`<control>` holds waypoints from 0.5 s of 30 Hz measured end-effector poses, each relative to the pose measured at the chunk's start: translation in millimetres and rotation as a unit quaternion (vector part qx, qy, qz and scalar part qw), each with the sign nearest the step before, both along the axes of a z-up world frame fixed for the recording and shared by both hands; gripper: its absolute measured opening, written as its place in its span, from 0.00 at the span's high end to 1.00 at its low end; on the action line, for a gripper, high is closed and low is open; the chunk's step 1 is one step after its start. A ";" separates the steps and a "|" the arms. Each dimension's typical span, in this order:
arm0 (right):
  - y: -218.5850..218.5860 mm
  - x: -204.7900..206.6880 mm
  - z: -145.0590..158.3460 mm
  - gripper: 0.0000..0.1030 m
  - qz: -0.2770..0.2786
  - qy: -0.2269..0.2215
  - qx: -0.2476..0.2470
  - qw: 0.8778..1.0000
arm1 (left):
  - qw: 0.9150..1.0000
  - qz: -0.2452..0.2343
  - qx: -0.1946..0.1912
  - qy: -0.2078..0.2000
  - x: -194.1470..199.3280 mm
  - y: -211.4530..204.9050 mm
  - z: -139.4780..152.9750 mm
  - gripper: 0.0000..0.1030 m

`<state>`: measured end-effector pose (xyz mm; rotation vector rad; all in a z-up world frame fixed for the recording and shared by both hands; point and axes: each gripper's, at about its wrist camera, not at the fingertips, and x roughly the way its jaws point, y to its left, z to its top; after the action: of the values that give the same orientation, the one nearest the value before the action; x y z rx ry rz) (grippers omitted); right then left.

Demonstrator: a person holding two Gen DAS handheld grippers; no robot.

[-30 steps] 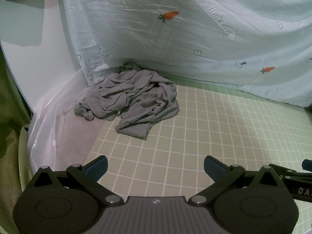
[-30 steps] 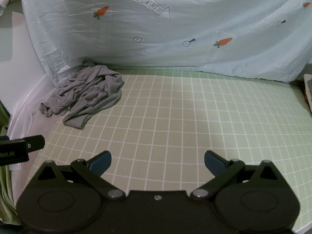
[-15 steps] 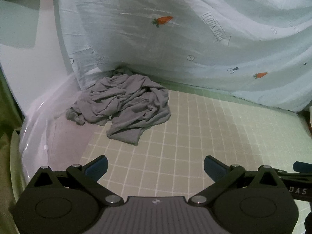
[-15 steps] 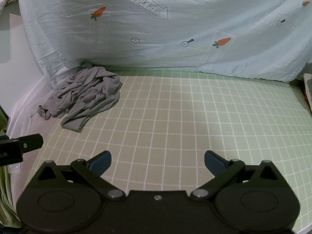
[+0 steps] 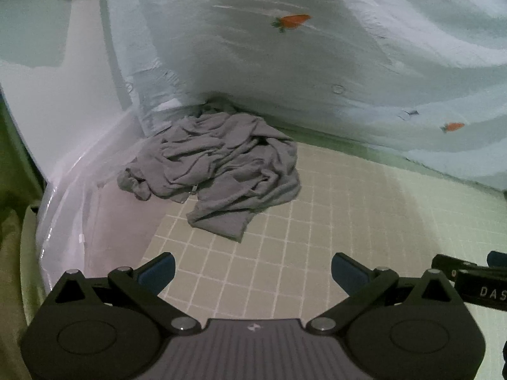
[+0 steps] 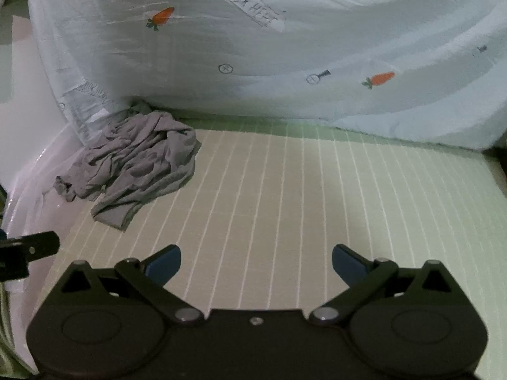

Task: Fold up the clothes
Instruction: 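Move both grippers down toward the crumpled grey hoodie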

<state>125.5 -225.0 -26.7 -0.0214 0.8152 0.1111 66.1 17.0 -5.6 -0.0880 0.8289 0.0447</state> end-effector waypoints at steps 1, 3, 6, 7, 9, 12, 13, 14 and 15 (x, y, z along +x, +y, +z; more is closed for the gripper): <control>2.0 4.6 -1.0 0.00 0.001 0.000 -0.003 1.000 | 1.000 0.006 -0.003 0.002 6.5 3.3 -0.9 0.00; 5.5 14.1 -3.3 0.00 0.003 0.000 -0.009 1.000 | 1.000 0.020 -0.010 0.007 20.3 10.3 -2.8 0.00; 8.0 32.0 -8.2 0.00 0.001 0.007 -0.013 1.000 | 0.999 0.029 -0.020 0.016 42.5 20.9 -6.3 0.00; 8.4 39.9 -9.3 0.00 -0.002 0.008 -0.013 1.000 | 0.999 0.027 -0.018 0.018 50.5 24.3 -8.3 0.00; 9.9 57.3 -10.7 0.00 -0.011 0.008 -0.012 1.000 | 0.999 0.023 -0.012 0.024 66.7 30.9 -12.6 0.00; 20.4 85.9 -14.7 0.00 -0.018 0.008 -0.011 1.000 | 0.999 0.020 0.003 0.031 89.1 40.6 -20.2 0.00; 25.3 93.9 -15.9 0.00 -0.017 0.007 -0.010 1.000 | 0.999 0.023 0.005 0.035 97.5 45.8 -24.3 0.00; 30.2 102.0 -17.1 0.00 -0.017 0.007 -0.010 1.000 | 0.999 0.026 0.008 0.039 106.6 51.7 -28.9 0.01; 36.4 110.1 -18.9 0.00 -0.015 0.006 -0.009 1.000 | 0.999 0.029 0.009 0.043 113.9 55.8 -33.4 0.01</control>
<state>235.6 -188.5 -45.7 -0.0256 0.8284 0.0767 180.0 72.7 -39.0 -0.0943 0.9109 0.1102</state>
